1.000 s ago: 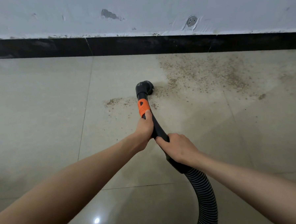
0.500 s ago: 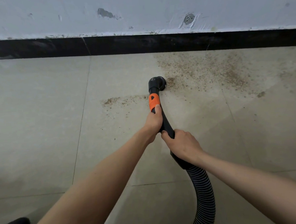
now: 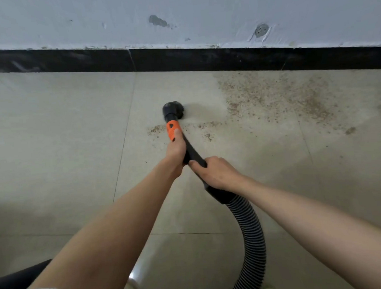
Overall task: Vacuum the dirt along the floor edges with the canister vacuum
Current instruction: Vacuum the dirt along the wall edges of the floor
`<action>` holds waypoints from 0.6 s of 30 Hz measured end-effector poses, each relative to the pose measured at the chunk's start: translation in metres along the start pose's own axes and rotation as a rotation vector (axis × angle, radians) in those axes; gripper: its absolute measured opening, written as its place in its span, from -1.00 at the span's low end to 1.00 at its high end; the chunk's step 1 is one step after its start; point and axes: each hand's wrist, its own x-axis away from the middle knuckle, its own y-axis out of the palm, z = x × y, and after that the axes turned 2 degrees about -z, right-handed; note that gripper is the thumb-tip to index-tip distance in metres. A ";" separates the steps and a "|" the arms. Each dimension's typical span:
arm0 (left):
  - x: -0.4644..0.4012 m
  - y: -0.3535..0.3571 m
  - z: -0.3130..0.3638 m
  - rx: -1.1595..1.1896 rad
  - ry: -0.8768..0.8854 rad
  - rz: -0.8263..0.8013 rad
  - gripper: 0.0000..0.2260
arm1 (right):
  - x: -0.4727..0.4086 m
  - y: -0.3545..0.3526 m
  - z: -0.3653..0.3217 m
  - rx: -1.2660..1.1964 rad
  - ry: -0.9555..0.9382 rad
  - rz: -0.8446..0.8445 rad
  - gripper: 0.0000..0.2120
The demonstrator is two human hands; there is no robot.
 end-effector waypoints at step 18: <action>0.040 -0.079 -0.024 0.108 0.000 0.150 -0.46 | 0.023 0.025 -0.049 0.132 -0.103 -0.210 -0.47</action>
